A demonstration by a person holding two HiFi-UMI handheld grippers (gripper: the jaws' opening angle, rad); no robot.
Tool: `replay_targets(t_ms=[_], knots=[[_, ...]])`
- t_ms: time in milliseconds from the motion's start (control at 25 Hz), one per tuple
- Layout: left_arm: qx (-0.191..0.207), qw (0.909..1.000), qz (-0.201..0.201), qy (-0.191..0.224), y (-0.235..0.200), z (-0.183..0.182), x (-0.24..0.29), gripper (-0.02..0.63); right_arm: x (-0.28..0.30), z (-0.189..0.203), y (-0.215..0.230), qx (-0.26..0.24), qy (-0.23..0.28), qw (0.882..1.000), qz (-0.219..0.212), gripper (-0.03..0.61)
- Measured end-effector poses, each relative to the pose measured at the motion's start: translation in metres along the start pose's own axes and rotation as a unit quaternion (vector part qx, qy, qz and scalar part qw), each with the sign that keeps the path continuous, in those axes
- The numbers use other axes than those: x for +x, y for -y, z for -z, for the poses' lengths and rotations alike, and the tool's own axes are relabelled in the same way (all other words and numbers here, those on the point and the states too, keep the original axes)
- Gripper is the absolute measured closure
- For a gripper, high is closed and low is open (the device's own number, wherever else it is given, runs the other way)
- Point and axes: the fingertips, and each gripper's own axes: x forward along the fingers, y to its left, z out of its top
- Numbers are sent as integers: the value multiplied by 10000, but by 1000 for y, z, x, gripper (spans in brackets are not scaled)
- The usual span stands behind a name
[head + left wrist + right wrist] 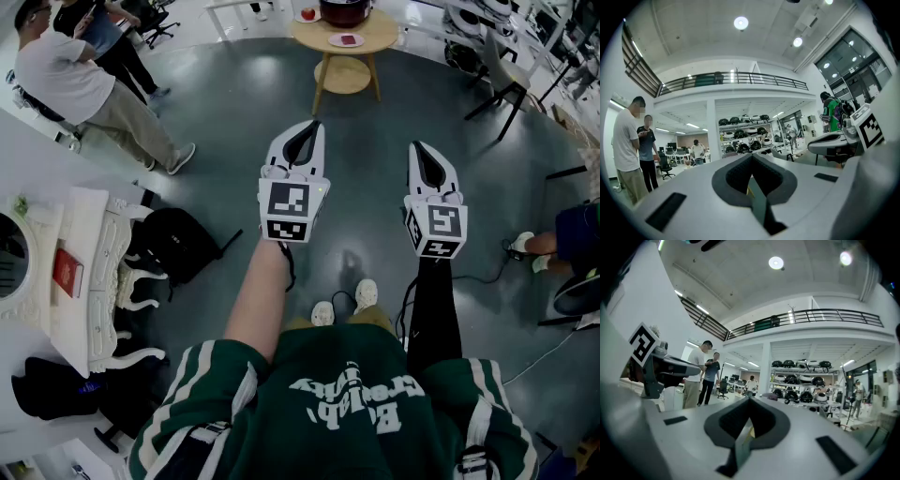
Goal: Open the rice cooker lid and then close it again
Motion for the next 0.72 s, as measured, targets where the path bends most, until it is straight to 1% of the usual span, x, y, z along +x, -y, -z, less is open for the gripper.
replay_targets(t_ms=[160,280,400,560,720], knots=[[54,10000,33,16,7,1,-4,614,-5,6,0,-10,-59,10000,-2,575],[56,10000,35,17,14,-1,4,614,-3,4,11,0,-15,10000,-23,575],[33,10000,1,21,26,-5,16,614,2,4,28,50,40,9999,-92,575],[7,10000,-92,-31,40,-7,38,614,10,7,54,258,267,9989,-286,574],[70,9997,-209,-122,58,-2,58,614,19,19,82,359,278,9982,-399,574]])
